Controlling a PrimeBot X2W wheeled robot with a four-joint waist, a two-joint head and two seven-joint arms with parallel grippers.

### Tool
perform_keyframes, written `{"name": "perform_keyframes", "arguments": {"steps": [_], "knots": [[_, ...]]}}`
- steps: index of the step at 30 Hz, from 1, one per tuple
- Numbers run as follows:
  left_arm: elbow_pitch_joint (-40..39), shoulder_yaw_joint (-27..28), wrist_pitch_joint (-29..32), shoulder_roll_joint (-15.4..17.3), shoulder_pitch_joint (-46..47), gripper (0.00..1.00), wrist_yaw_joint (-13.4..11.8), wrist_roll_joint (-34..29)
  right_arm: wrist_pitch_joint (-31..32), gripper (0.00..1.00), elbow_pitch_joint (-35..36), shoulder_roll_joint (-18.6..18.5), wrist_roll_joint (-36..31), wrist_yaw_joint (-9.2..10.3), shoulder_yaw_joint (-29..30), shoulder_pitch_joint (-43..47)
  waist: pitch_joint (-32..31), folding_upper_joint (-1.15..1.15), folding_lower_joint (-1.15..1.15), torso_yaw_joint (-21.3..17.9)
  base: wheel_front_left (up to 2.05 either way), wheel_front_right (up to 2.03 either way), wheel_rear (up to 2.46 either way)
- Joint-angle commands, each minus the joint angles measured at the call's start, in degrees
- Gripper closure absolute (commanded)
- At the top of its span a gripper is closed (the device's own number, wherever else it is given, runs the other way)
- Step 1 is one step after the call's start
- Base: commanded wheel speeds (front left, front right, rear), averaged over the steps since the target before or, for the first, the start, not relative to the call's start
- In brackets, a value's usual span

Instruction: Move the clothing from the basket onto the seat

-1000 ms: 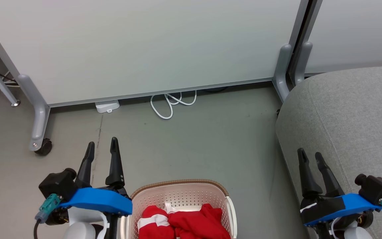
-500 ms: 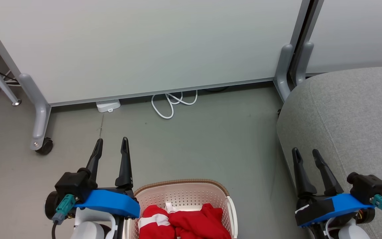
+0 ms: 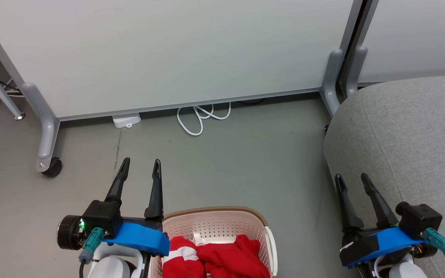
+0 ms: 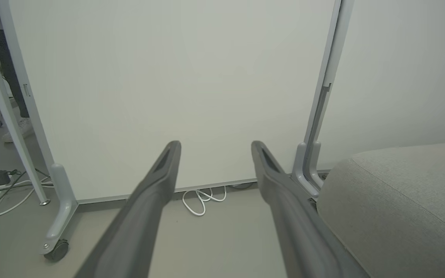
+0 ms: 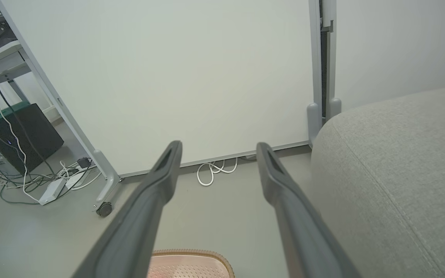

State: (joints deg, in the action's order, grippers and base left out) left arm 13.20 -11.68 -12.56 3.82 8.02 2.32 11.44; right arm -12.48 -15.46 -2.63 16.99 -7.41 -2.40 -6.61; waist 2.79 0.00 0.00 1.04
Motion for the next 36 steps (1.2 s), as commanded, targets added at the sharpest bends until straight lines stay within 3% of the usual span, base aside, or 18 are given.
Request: {"name": "perform_keyframes", "arguments": {"steps": [1,22,36], "knots": [[0.02,-0.21,-0.47,0.31,0.86,0.00,0.12,-1.30,-0.62,0.00,0.07,-0.38,-1.10,-0.11,-0.16,-0.86,0.07,0.00,0.00,0.02,0.00,0.00,0.00],[1.23,-1.67,-2.72,0.04,1.57,0.00,0.29,-10.37,-2.83,0.00,-1.40,-0.41,-9.55,-0.13,-1.10,-1.45,0.75,0.00,0.00,0.25,0.00,0.00,0.00],[2.23,-1.22,-2.72,-0.14,1.39,0.00,0.59,-10.41,-2.82,0.00,-1.94,-0.40,-9.12,-0.09,-1.16,-1.40,0.63,0.00,0.00,0.46,0.00,0.00,0.00]]}}
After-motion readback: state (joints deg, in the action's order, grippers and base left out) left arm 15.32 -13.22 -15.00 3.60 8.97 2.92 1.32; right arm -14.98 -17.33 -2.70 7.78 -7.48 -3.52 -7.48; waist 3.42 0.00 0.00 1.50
